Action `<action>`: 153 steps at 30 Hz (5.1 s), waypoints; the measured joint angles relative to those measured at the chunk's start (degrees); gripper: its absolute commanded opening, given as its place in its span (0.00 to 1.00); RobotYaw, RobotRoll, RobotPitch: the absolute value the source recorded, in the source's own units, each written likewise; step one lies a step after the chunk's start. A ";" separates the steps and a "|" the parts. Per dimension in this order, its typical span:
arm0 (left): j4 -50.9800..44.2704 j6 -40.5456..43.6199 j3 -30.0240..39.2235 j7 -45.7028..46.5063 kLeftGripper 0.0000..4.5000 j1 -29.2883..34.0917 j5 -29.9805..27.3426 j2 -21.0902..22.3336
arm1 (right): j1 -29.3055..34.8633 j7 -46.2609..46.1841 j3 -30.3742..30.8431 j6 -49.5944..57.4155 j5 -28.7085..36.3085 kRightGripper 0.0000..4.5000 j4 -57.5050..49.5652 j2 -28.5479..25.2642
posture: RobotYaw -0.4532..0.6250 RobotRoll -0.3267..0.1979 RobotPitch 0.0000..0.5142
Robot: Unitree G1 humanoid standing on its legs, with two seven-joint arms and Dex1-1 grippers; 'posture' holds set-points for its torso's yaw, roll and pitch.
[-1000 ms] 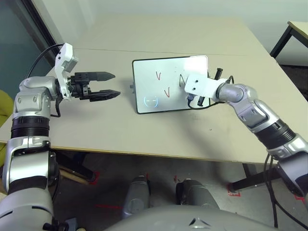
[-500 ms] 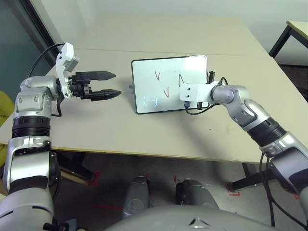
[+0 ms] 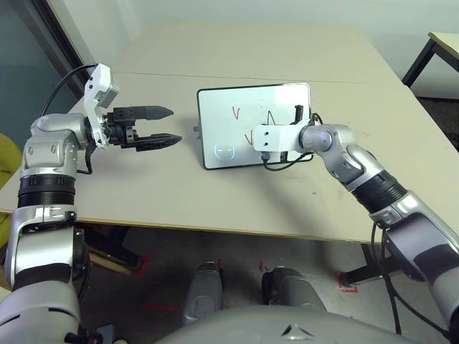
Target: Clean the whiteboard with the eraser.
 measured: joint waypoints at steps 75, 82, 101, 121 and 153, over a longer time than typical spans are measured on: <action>0.47 -0.99 -1.56 1.14 1.00 -1.74 -1.02 -1.42 | -4.09 1.38 -4.18 -4.12 -2.85 0.00 8.45 -0.74 | 0.62 0.62 0.00; 0.46 -0.99 -1.55 1.16 1.00 -1.73 -1.03 -1.30 | -4.07 2.04 -3.79 -3.94 -3.45 0.00 8.12 2.50 | 0.63 0.62 0.00; -0.10 -0.17 -1.45 1.85 1.00 -1.67 -1.52 -1.05 | -8.08 -0.16 -1.97 -7.48 -4.26 0.00 15.29 8.07 | 0.64 0.62 0.00; 0.27 -0.39 -1.47 1.88 1.00 -1.86 -1.52 -1.04 | -9.87 -2.95 -4.83 -8.11 -2.81 0.00 19.62 1.39 | 0.62 0.62 0.00; 0.25 -0.50 -1.46 2.39 1.00 -1.76 -1.51 0.16 | -10.72 -3.01 -2.91 -7.55 -3.72 0.00 18.16 10.72 | 0.65 0.62 0.00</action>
